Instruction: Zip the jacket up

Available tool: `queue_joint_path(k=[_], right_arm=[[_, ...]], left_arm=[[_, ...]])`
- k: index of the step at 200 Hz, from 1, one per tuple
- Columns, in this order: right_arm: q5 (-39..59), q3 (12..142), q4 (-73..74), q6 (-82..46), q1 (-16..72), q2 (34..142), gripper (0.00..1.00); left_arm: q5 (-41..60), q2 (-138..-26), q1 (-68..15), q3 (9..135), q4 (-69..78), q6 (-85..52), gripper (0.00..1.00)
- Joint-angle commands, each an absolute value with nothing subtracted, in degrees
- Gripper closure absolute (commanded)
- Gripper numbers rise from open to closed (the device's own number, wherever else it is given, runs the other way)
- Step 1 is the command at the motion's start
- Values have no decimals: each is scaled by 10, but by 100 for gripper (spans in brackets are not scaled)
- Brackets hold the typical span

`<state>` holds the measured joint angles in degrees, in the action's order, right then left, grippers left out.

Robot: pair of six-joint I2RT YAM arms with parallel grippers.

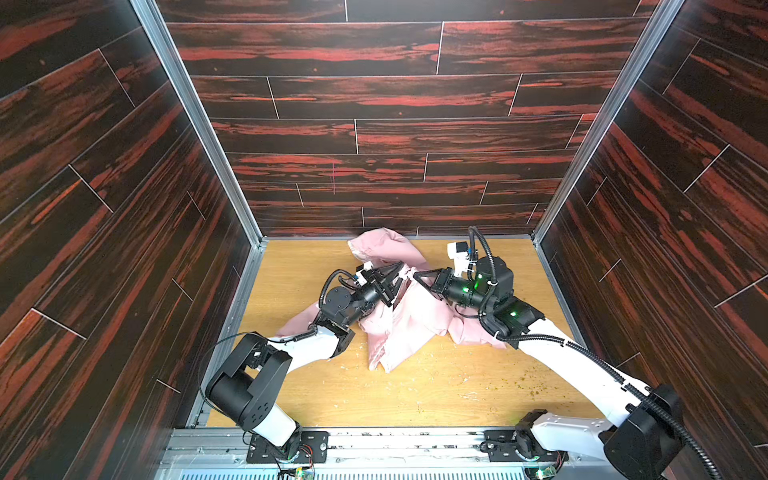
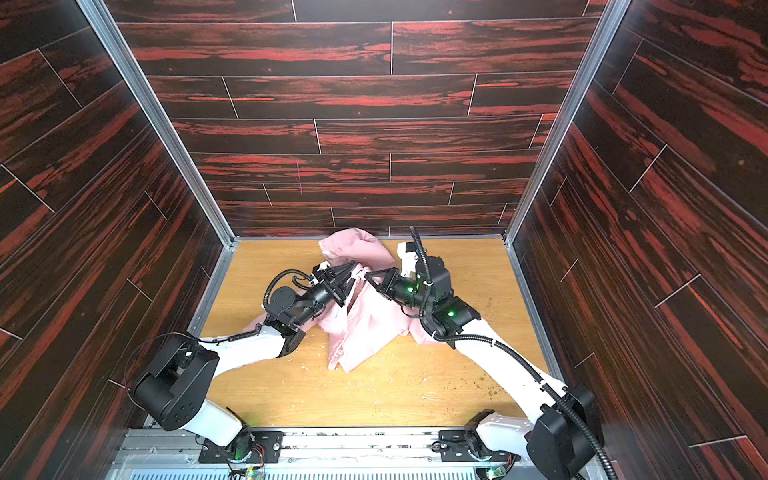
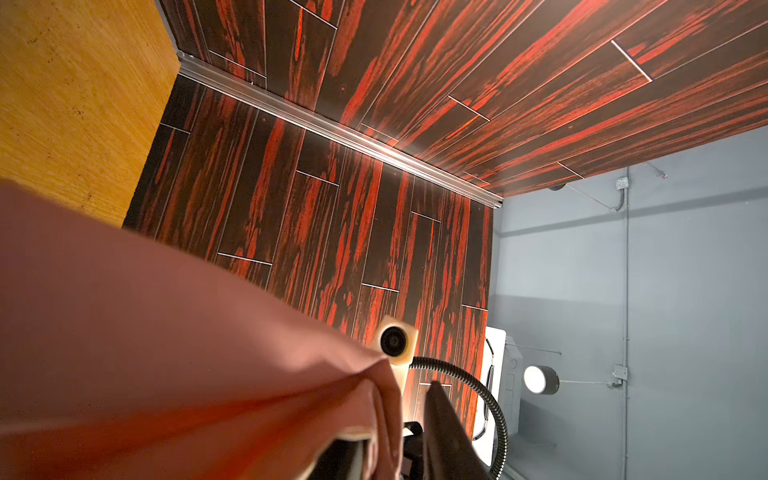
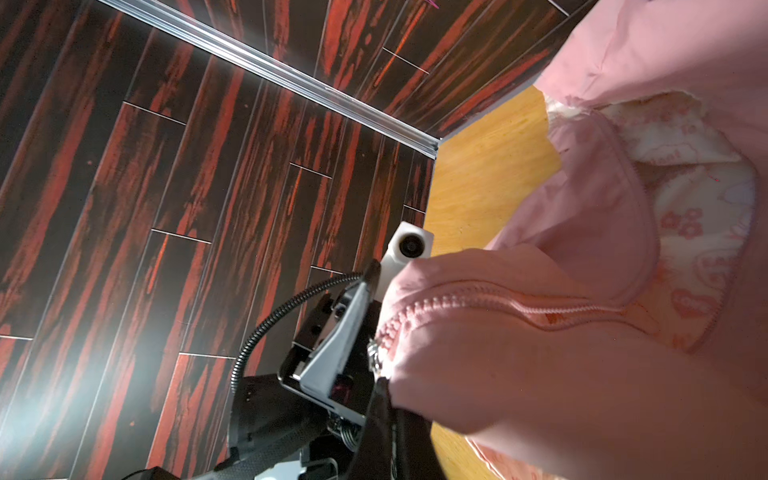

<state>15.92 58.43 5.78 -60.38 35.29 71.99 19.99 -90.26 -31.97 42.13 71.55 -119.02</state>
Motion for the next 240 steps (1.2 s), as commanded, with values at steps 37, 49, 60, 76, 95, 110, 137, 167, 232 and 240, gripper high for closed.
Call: queue_joint_path(k=[37, 49, 60, 76, 95, 110, 137, 167, 232, 240], right_arm=[[171, 598, 47, -597, 352, 696, 100], [174, 601, 47, -595, 352, 698, 100], [177, 603, 48, -595, 352, 700, 100], [184, 605, 54, -594, 352, 702, 100], [194, 612, 54, -589, 352, 707, 100], [194, 615, 57, -585, 353, 708, 100], [218, 617, 55, -573, 353, 707, 100], [232, 626, 26, -542, 353, 709, 100], [271, 619, 17, -513, 353, 708, 100], [276, 616, 27, -518, 354, 709, 100]], left_arm=[[213, -881, -323, 428, 728, -1239, 95], [214, -881, -325, 427, 727, -1239, 97], [215, -882, -326, 427, 727, -1239, 100], [216, -884, -327, 425, 726, -1239, 100], [217, -886, -328, 423, 724, -1239, 100], [220, -886, -329, 425, 720, -1239, 100], [224, -887, -329, 427, 713, -1239, 100], [223, -893, -329, 429, 713, -1239, 100], [229, -904, -328, 439, 709, -1242, 100], [228, -906, -329, 440, 708, -1241, 100]])
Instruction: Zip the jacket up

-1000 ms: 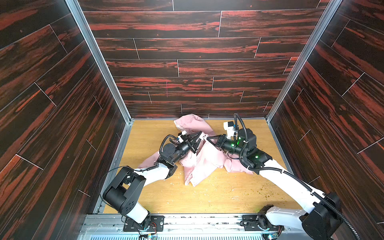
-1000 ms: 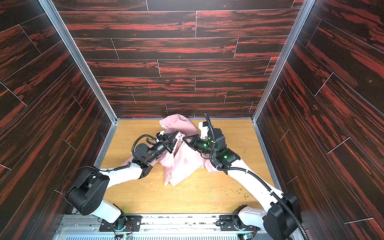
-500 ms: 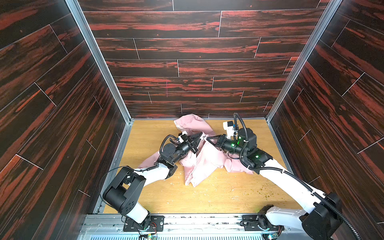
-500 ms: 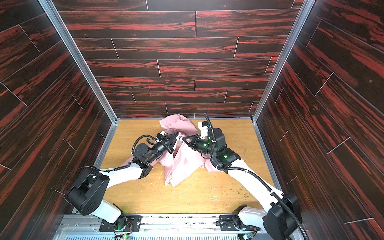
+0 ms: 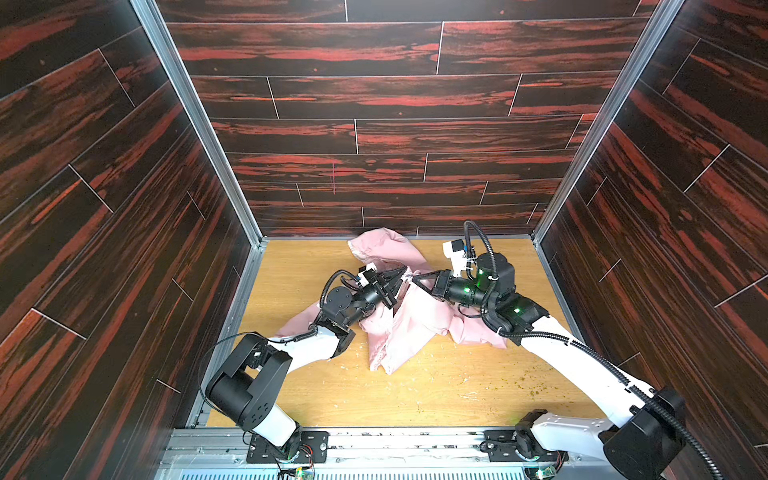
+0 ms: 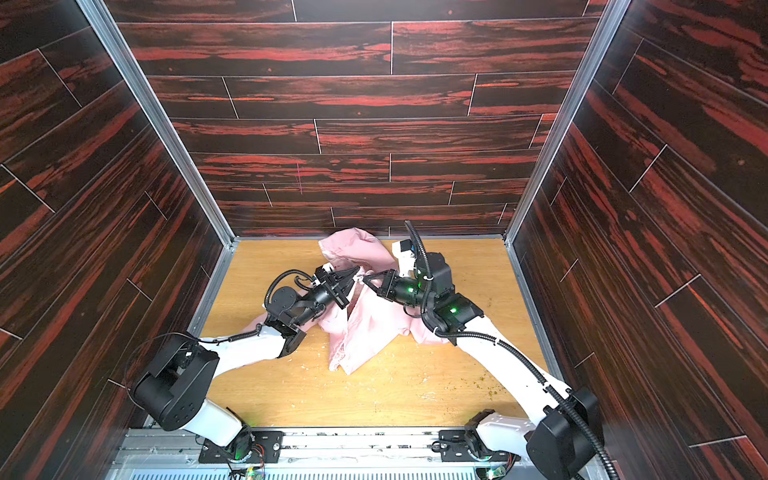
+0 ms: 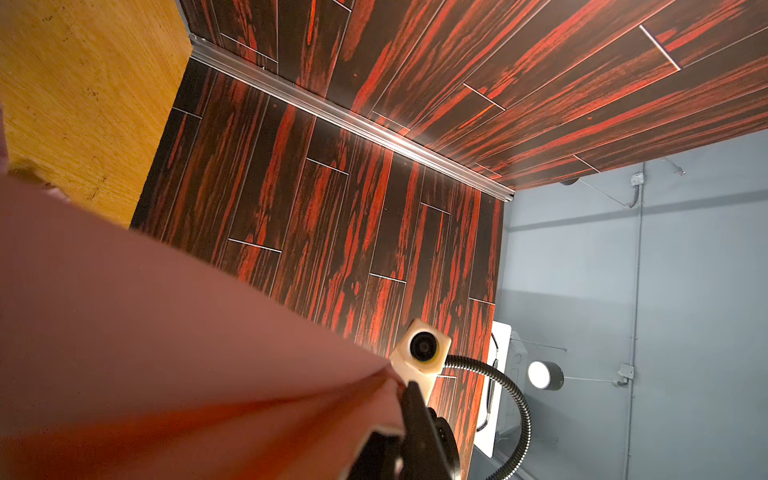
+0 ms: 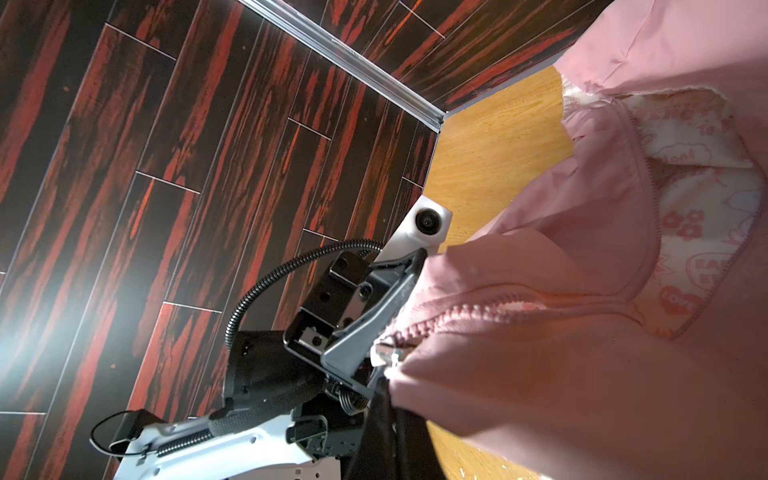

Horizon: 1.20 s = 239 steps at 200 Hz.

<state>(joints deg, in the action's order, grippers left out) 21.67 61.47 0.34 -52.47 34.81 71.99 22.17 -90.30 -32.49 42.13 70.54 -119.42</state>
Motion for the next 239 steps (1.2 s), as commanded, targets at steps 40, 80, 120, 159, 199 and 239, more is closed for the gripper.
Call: queue_joint_path(k=[40, 80, 120, 159, 199, 239], right_arm=[[282, 615, 56, -538, 356, 715, 100], [269, 608, 48, -555, 360, 727, 100], [247, 585, 29, -563, 361, 726, 100], [247, 559, 51, -574, 363, 724, 100], [241, 569, 69, -577, 376, 728, 100], [234, 573, 70, -577, 378, 727, 100]], left_arm=[[227, -910, -331, 439, 703, -1238, 100], [219, -918, -333, 451, 707, -1235, 100], [206, -923, -333, 454, 723, -1235, 100], [206, -927, -332, 460, 729, -1238, 100], [219, -946, -334, 467, 735, -1245, 100], [222, -951, -334, 456, 743, -1250, 100]])
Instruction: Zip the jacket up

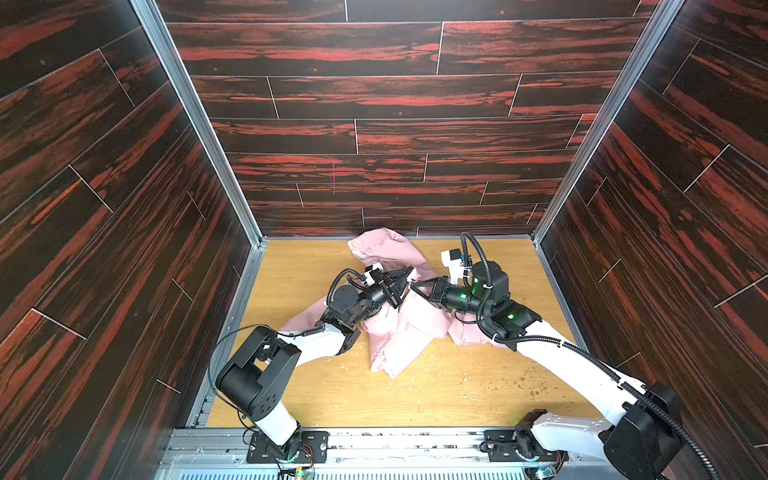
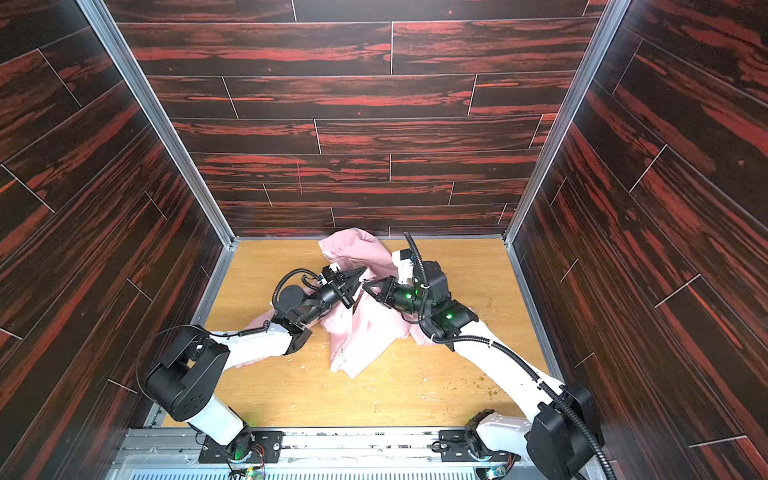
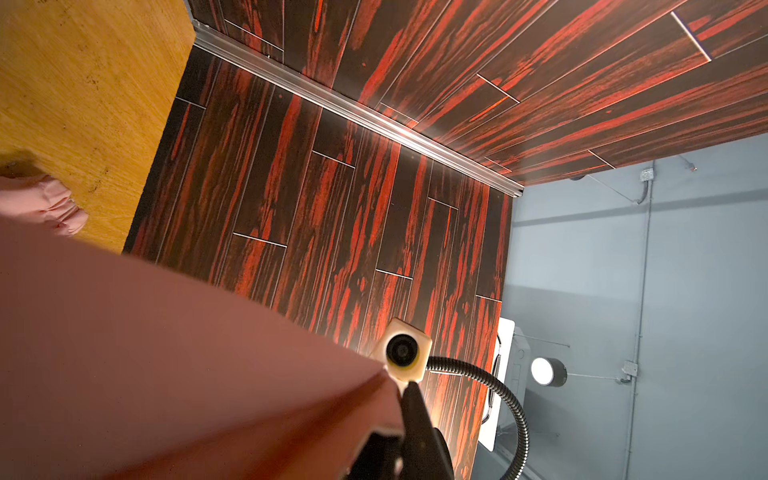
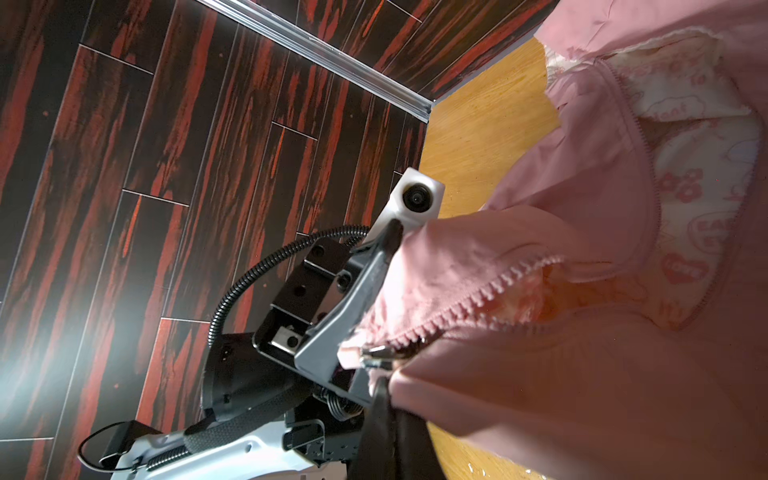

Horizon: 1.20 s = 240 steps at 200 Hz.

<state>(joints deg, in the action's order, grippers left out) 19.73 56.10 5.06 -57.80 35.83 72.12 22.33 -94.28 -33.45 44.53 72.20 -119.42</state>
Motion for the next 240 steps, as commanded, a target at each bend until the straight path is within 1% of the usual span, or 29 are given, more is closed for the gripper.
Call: queue_joint_path(k=[1, 30, 83, 94, 120, 127, 163, 178, 202, 240], right_arm=[[234, 573, 70, -577, 378, 727, 100], [221, 567, 53, -575, 375, 718, 100], [229, 578, 15, -563, 353, 705, 100], [231, 577, 14, -563, 348, 703, 100], [229, 575, 3, -563, 340, 698, 100], [230, 573, 3, -564, 336, 696, 100], [234, 575, -5, -563, 316, 689, 100], [239, 578, -6, -564, 312, 687, 100], [240, 579, -10, -562, 309, 684, 100], [246, 577, -17, -560, 309, 683, 100]], left_arm=[[222, -952, -333, 455, 743, -1250, 100], [218, -953, -333, 447, 758, -1254, 100], [212, -955, -333, 439, 771, -1255, 100], [212, -956, -333, 438, 773, -1255, 93], [213, -955, -334, 435, 773, -1255, 68], [213, -954, -333, 433, 771, -1254, 63], [234, -935, -333, 420, 730, -1238, 46], [251, -921, -333, 418, 683, -1221, 42], [276, -896, -334, 418, 605, -1188, 39], [276, -891, -332, 407, 598, -1184, 38]])
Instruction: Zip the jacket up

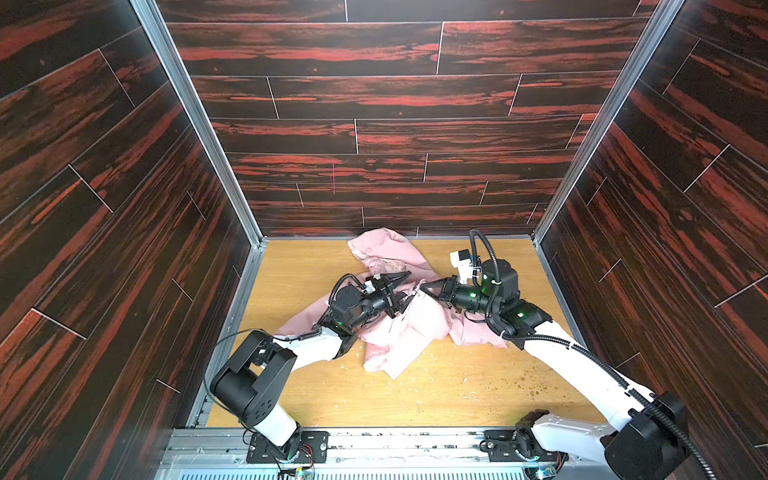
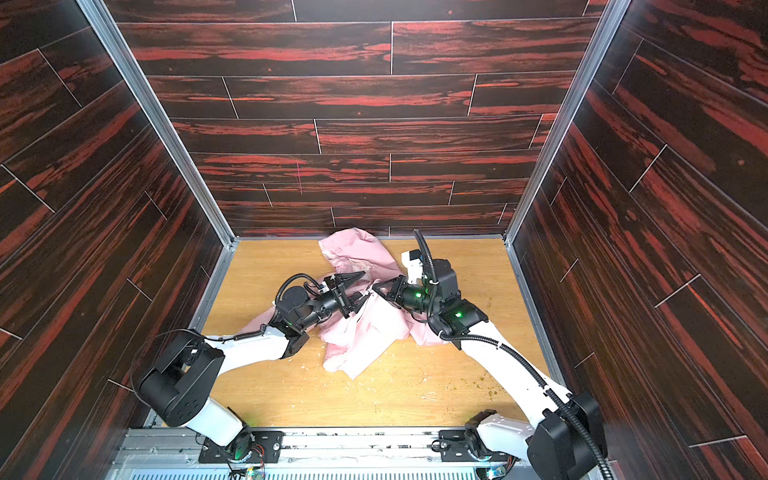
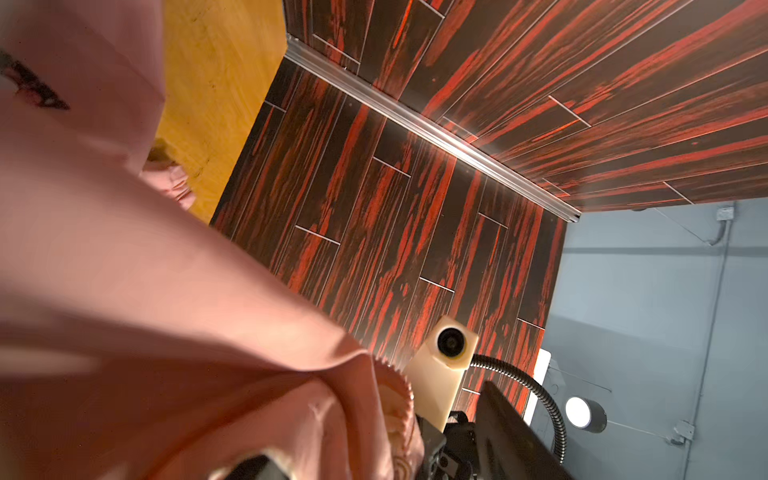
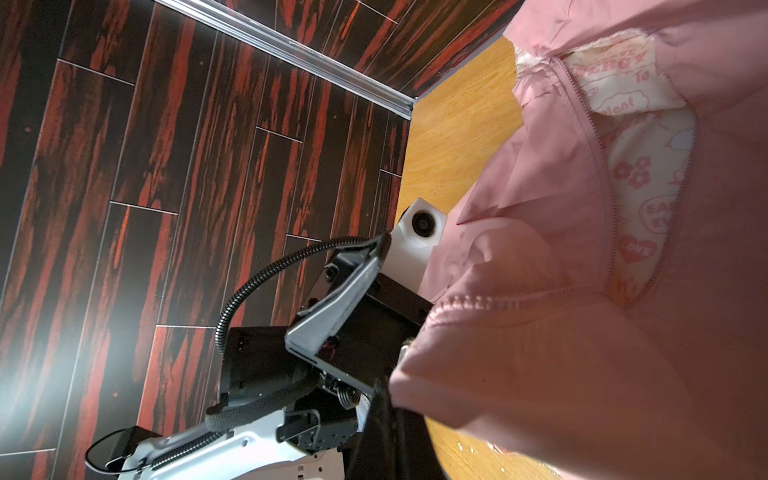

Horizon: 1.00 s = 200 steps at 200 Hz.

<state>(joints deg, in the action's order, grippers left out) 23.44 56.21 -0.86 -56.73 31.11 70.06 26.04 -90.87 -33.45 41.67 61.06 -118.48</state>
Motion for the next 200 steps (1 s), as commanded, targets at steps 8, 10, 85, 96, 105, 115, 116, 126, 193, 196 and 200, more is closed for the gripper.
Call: queue_joint_path(k=[8, 10, 85, 96, 105, 115, 116, 126, 193, 196, 200], right_arm=[[248, 576, -17, -560, 309, 683, 100], [249, 575, -17, -560, 309, 683, 100], [260, 565, -26, -561, 309, 679, 100], [262, 563, -25, -563, 309, 679, 100], [263, 561, -25, -564, 309, 680, 100], [262, 559, -25, -566, 309, 681, 100], [262, 559, -25, -565, 309, 680, 100], [261, 558, -24, -567, 309, 680, 100], [255, 547, -15, -579, 309, 683, 100], [255, 547, -15, -579, 309, 682, 100], [255, 546, -14, -580, 309, 684, 100]], left_arm=[[275, -892, -332, 408, 603, -1186, 38], [276, -893, -332, 409, 603, -1186, 38], [269, -908, -333, 422, 616, -1191, 57], [267, -911, -334, 425, 622, -1193, 61], [267, -914, -334, 428, 625, -1195, 66], [267, -918, -334, 431, 631, -1196, 70], [267, -918, -334, 432, 631, -1197, 71], [268, -923, -334, 435, 635, -1199, 74], [262, -943, -335, 441, 672, -1216, 96], [262, -943, -335, 441, 673, -1216, 96], [262, -945, -335, 442, 675, -1217, 97]])
